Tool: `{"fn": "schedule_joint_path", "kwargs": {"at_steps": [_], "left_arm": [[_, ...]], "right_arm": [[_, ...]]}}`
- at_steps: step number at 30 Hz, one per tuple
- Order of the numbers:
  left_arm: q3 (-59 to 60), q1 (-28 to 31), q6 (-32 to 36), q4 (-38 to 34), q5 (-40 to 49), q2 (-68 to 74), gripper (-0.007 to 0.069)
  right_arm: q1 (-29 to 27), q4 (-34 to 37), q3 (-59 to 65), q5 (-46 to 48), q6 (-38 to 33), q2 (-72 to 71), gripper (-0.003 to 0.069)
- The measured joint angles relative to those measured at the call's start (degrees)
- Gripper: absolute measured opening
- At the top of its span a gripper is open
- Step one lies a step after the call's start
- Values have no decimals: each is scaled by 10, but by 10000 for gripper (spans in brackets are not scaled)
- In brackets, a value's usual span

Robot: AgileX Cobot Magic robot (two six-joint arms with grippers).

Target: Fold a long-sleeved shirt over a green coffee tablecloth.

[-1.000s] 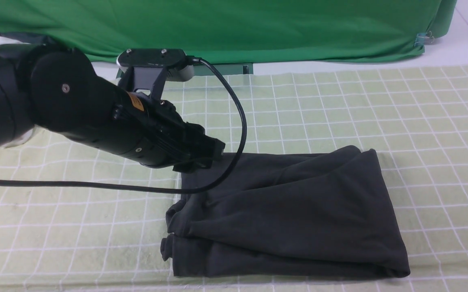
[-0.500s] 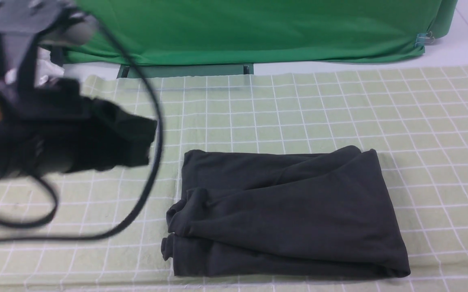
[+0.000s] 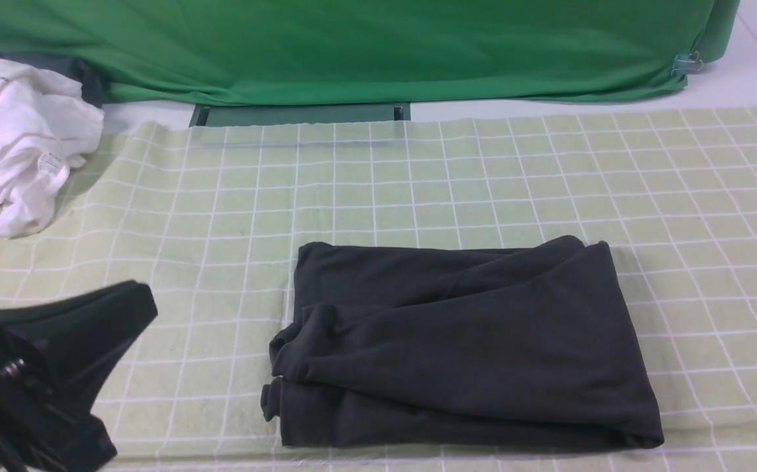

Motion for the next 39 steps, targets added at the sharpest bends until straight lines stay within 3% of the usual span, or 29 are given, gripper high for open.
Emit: {"fn": "schedule_joint_path", "kwargs": {"at_steps": [7,12,18,23,28,39], "left_arm": [[32,0,-12,127,-9,0,14],[51,0,-103,237,-28,-21,14],[128,43,-72,197,-55,-107,14],[206,132,-31,164,-122,-190,15],[223,210,-31,160,-111,-254,16],[223,242,-31,157,-24,-261,16]], "right_arm": [[0,0,0,0,0,0,202],[0,0,0,0,0,0,215],[0,0,0,0,0,0,225],[0,0,0,0,0,0,235],[0,0,0,0,0,0,237],[0,0,0,0,0,0,237]]}}
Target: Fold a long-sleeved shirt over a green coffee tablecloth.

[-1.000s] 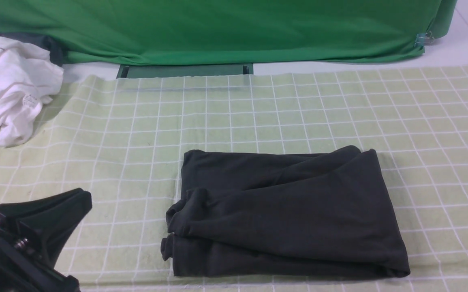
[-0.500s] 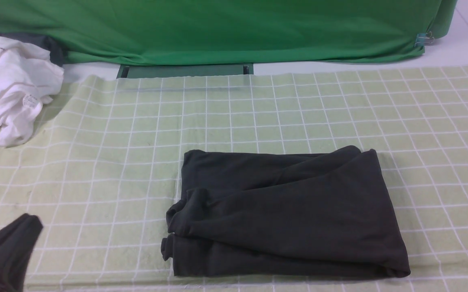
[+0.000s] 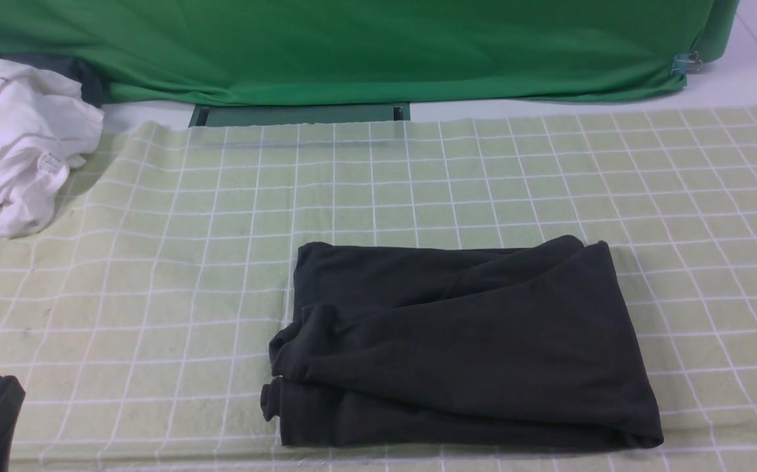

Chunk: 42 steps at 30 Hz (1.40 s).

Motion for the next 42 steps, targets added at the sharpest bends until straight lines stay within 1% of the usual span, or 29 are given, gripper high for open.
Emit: {"fn": "schedule_joint_path", "kwargs": {"at_steps": [6,16,25,42], "left_arm": [[0,0,2,0,19,0,16],[0,4,2,0,22,0,16],[0,52,2,-1,22,0,16],[0,52,3,-2,22,0,16]], "right_arm": [[0,0,0,0,0,0,237],[0,0,0,0,0,0,239],[0,0,0,0,0,0,239],[0,0,0,0,0,0,241]]}}
